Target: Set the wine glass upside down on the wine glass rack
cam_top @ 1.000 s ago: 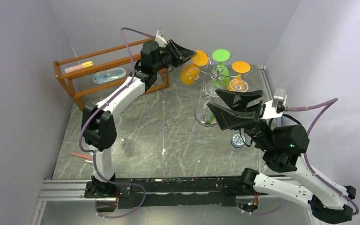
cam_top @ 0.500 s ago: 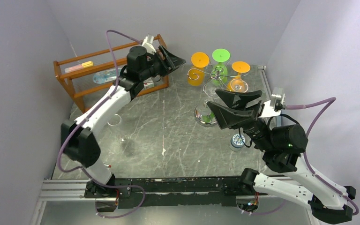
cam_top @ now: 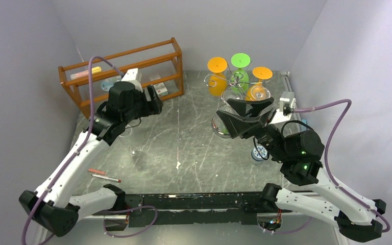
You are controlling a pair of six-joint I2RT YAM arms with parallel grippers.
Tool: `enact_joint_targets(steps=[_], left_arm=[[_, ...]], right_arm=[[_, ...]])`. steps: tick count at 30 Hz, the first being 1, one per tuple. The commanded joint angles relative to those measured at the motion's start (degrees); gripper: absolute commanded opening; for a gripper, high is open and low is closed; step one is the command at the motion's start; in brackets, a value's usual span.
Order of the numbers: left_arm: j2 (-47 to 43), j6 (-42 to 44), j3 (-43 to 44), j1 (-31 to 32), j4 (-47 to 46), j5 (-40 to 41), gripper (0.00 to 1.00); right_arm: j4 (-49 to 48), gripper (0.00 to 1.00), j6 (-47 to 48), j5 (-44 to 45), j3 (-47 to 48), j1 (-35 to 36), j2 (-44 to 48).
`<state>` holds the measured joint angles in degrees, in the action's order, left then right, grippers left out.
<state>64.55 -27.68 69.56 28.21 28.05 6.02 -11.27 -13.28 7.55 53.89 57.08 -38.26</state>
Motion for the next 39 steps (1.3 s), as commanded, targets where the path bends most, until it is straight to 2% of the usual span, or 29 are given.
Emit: enact_joint_targets(steps=[1,3,7,13,18,20,25,30,39], left_arm=[[-5.0,4.4,-1.4,-0.4,16.8,11.6,0.74],[-6.1,3.5,-1.3,-0.4,20.5,13.8,0.61],[-7.1,1.1,-3.7,-0.4,23.8,19.8,0.55],[-5.3,-1.8,-7.0,-0.3,25.1,22.5,0.58],[-5.7,-4.5,-11.3,-0.4,22.0,25.7,0.67],[-5.6,-4.8,-12.2,-0.4,20.8,25.5,0.66],[-4.4,-4.9,-14.9,-0.5,17.3,24.0,0.53],[-2.7,-4.3,-17.2,-0.4,13.3,21.1,0.44],[-4.3,-3.4,-15.2,-0.5,13.4,18.3,0.1]], right_arm=[[-0.3,0.65,0.1,1.2,0.4,0.2,0.2],[-0.7,0.65,0.1,1.0,0.1,0.2,-0.4],[-0.9,0.65,-0.5,-0.3,0.0,0.2,-2.1],[-0.2,0.65,-2.3,-1.7,0.4,0.2,-4.3],[-1.4,0.65,-3.3,-1.8,-0.7,0.2,-4.8],[-1.2,0.65,-3.3,-1.7,-0.7,0.2,-5.0],[-0.8,0.65,-3.8,-1.6,-0.4,0.2,-5.2],[-0.9,0.65,-4.2,-1.4,-0.7,0.2,-5.0],[0.5,0.65,-5.9,-0.8,0.1,0.2,-5.7]])
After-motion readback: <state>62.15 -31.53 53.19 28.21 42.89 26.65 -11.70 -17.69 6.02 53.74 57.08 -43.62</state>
